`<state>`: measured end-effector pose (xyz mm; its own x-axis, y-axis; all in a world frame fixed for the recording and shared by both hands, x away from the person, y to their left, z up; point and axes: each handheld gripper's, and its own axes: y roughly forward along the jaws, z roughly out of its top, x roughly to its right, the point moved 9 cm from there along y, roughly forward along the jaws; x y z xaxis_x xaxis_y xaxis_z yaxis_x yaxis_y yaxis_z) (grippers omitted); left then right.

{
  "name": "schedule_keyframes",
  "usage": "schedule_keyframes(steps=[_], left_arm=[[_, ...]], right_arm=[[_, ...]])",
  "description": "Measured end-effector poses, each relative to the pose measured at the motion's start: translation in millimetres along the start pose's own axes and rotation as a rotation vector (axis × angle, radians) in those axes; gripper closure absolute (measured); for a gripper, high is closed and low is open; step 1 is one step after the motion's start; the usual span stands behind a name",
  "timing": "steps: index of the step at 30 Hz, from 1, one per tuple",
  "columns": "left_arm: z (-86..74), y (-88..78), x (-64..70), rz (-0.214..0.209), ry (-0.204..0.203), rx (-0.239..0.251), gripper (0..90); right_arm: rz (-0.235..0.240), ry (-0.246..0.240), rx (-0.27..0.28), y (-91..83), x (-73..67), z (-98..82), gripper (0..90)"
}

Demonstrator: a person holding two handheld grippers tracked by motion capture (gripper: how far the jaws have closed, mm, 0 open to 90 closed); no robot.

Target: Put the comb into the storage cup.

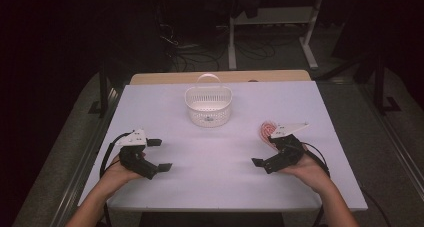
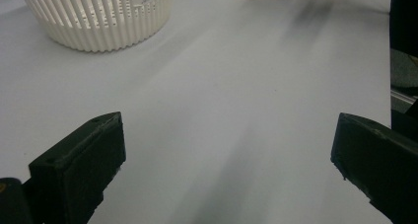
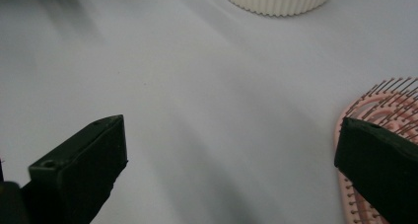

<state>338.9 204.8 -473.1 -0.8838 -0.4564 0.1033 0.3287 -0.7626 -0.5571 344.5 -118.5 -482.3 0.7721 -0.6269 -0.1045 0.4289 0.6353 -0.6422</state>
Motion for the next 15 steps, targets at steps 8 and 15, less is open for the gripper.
schedule_keyframes(steps=[8, 15], left_arm=[[-0.9, 4.3, 2.7, -0.007, 0.017, -0.004, 0.0], [-0.2, 4.6, 2.4, -0.007, 0.01, 0.003, 0.0]], right_arm=[[-0.009, 0.005, 0.0, -5.3, 1.9, 1.1, 0.0], [-0.007, -0.003, -0.01, -10.4, 3.5, 4.4, 0.0]])
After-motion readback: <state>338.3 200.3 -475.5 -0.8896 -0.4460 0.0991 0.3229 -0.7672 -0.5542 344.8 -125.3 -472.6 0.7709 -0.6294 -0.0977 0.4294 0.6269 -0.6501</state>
